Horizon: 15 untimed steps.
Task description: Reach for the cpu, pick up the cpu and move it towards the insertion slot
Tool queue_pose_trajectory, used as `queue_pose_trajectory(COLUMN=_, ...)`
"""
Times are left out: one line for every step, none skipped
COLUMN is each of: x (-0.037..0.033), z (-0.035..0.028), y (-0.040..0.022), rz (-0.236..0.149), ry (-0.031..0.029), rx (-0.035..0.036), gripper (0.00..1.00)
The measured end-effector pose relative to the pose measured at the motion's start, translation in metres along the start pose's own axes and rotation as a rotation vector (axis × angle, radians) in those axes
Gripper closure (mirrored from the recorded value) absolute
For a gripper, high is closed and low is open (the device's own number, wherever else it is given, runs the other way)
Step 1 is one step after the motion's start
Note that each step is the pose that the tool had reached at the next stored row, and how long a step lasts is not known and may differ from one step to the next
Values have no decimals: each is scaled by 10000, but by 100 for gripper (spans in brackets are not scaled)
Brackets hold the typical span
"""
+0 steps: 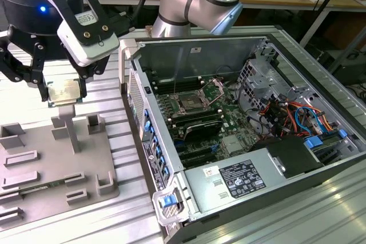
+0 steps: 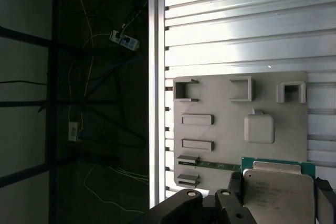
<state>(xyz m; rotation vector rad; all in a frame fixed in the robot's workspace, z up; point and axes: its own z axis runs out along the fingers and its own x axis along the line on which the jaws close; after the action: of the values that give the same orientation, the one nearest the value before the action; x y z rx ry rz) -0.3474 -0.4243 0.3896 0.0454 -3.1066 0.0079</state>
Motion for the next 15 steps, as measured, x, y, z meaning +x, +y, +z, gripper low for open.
queue_pose_trajectory(x=-3, z=1, y=0, rz=0, ry=-1, rx=0, gripper=45)
queue_pose_trajectory(x=-3, z=0, y=0, rz=0, ry=0, rx=0, gripper=45)
queue_pose_trajectory(x=-5, z=0, y=0, rz=1, ry=0, rx=2, gripper=45)
queue_pose_trajectory(x=-6, z=0, y=0, rz=1, ry=-1, rx=5, gripper=45)
queue_pose_trajectory(x=-9, z=0, y=0, rz=0, ry=-1, rx=5, gripper=45)
queue_pose_trajectory(x=-12, z=0, y=0, rz=1, ry=-3, rx=10, gripper=45)
queue_pose_trajectory(x=-13, z=0, y=0, rz=1, ry=-3, rx=10, gripper=45)
queue_pose_trajectory(x=-15, z=0, y=0, rz=1, ry=-3, rx=10, gripper=45)
queue_pose_trajectory(x=-20, z=0, y=-1, rz=0, ry=-4, rx=10, gripper=45)
queue_pose_trajectory(x=-26, z=1, y=-1, rz=0, ry=-4, rx=10, gripper=45)
queue_pose_trajectory(x=-30, z=1, y=-1, rz=1, ry=-3, rx=11, gripper=45)
queue_pose_trajectory(x=-30, z=1, y=-1, rz=1, ry=-4, rx=18, gripper=45)
queue_pose_trajectory(x=-31, z=1, y=-1, rz=1, ry=-4, rx=21, gripper=45)
queue_pose_trajectory(x=-31, z=1, y=-1, rz=1, ry=-4, rx=21, gripper=45)
queue_pose_trajectory(x=-35, z=1, y=-1, rz=1, ry=-5, rx=22, gripper=45)
